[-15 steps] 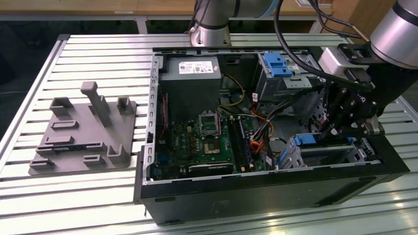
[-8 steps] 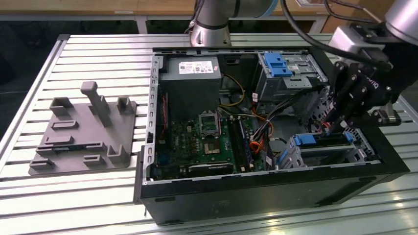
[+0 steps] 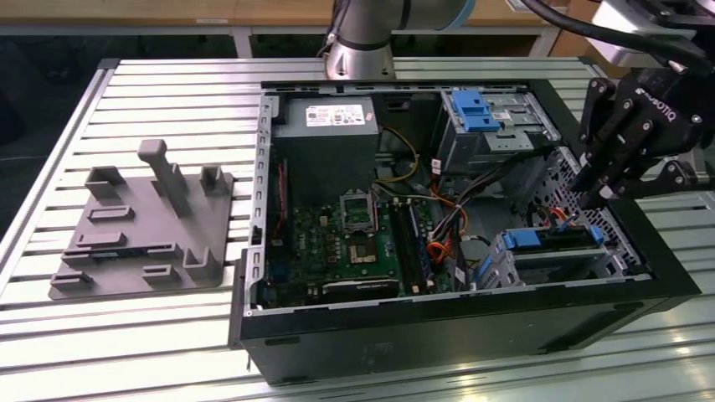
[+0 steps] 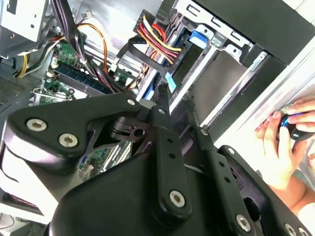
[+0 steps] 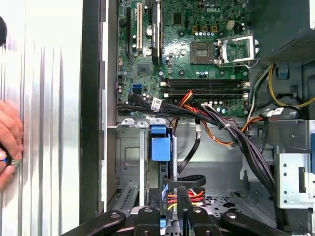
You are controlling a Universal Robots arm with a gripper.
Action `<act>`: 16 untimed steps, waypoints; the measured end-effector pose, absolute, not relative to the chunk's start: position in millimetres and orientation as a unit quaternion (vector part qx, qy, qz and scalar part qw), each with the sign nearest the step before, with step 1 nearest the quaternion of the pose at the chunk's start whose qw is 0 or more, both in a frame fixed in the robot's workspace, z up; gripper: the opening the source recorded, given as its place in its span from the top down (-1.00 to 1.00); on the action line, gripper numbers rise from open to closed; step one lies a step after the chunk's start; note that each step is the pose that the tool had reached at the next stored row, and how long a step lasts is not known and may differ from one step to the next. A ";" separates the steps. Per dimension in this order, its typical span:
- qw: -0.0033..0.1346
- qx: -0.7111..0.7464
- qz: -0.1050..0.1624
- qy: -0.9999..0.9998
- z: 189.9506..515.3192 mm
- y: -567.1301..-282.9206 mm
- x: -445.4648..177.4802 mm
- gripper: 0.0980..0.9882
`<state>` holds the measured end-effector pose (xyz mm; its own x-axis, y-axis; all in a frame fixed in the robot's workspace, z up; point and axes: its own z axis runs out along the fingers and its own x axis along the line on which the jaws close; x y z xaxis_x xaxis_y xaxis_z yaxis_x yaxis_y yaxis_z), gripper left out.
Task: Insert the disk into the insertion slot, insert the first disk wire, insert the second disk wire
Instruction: 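Insert the second disk wire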
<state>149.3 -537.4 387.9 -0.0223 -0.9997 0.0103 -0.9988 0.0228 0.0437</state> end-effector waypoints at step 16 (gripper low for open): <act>0.019 0.699 -0.012 -0.715 388.4 -537.4 149.3 0.76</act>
